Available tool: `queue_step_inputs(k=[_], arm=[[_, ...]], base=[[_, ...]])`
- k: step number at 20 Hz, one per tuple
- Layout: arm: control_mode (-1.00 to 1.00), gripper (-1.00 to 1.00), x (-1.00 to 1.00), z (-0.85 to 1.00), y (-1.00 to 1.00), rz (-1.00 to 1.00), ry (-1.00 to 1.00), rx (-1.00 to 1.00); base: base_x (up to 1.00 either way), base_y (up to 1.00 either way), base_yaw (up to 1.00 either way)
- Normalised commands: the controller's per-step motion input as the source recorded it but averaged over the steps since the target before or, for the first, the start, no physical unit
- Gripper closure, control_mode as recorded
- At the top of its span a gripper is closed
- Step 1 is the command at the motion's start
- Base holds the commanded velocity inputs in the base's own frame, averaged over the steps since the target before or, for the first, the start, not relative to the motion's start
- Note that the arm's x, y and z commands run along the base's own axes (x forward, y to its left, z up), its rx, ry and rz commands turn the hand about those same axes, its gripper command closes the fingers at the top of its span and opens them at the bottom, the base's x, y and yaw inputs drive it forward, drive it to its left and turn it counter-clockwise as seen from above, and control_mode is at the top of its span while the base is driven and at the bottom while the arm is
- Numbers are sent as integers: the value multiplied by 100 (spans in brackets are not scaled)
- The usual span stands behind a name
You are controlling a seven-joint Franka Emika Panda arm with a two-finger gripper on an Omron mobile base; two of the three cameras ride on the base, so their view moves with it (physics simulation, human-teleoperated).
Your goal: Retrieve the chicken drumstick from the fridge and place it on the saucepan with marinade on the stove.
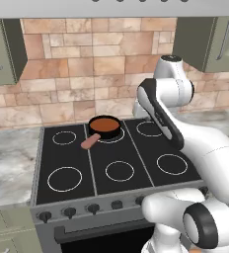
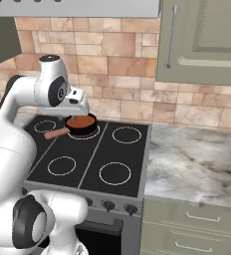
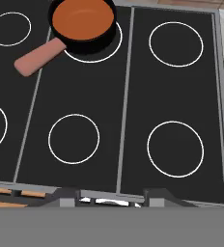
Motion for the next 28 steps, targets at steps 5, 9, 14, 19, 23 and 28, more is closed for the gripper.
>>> queue_step_inputs(k=[5, 9, 14, 19, 23, 28], arm=[[100, -100, 0, 0, 0, 0, 0, 0], [100, -100, 0, 0, 0, 0, 0, 0], [100, -100, 0, 0, 0, 0, 0, 0], [100, -100, 0, 0, 0, 0, 0, 0], [100, -100, 0, 0, 0, 0, 0, 0], [100, -100, 0, 0, 0, 0, 0, 0]], base=[[-6, 0, 0], [-82, 3, -3], [-96, 8, -3], [-27, 16, 45], [0, 4, 98], [0, 0, 100]])
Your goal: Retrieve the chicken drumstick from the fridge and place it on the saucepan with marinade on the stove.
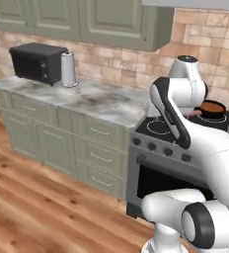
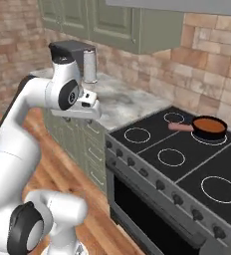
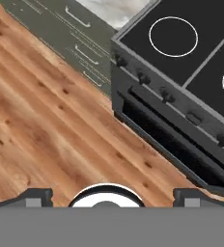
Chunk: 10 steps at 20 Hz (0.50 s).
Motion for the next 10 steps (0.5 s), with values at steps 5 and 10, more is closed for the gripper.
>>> queue_step_inputs(k=[5, 10], arm=[[100, -100, 0, 0, 0, 0, 0, 0], [100, -100, 0, 0, 0, 0, 0, 0]], base=[[5, 0, 99], [10, 0, 99]])
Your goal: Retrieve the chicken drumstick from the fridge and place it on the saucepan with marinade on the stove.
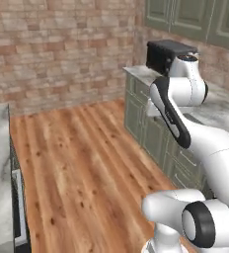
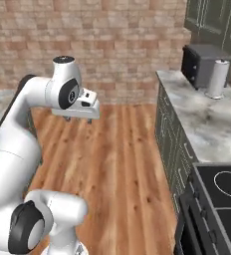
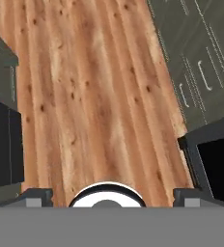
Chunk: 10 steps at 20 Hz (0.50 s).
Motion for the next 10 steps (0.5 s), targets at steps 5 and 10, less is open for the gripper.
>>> queue_step_inputs(k=[5, 10], arm=[[100, -100, 0, 0, 0, 0, 0, 0], [100, -100, 0, 0, 0, 0, 0, 0]], base=[[15, 0, 98], [35, -5, 91]])
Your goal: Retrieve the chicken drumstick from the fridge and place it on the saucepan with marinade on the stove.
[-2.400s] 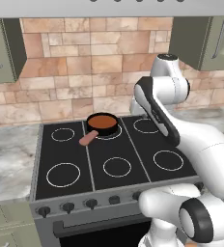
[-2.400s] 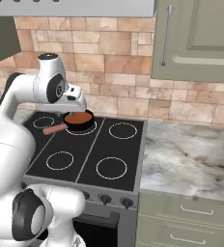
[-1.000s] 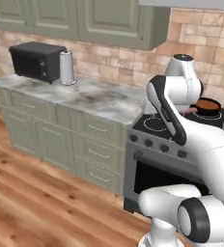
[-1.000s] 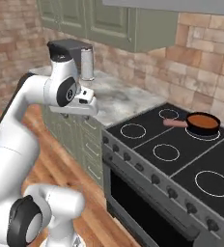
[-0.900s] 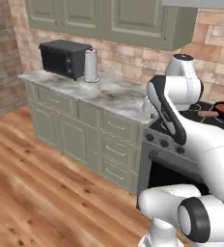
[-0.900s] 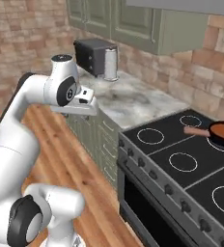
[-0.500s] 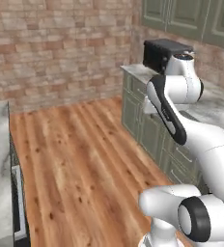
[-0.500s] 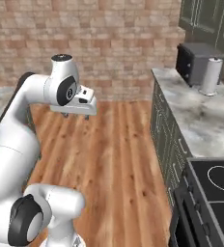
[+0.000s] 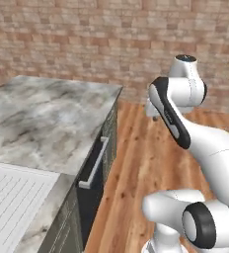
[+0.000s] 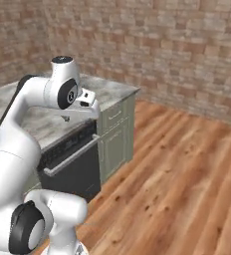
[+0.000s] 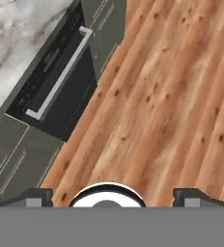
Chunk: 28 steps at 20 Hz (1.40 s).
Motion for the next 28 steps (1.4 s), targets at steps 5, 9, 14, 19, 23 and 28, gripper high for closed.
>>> queue_step_inputs(k=[5, 9, 14, 19, 23, 28], arm=[[100, -100, 0, 0, 0, 0, 0, 0], [100, -100, 0, 0, 0, 0, 0, 0], [100, -100, 0, 0, 0, 0, 0, 0], [100, -100, 0, 0, 0, 0, 0, 0], [100, -100, 0, 0, 0, 0, 0, 0], [100, -100, 0, 0, 0, 0, 0, 0]], base=[[40, -2, 92], [26, 0, 96], [27, 0, 95], [25, 0, 94], [20, 3, 92], [15, 8, 92]])
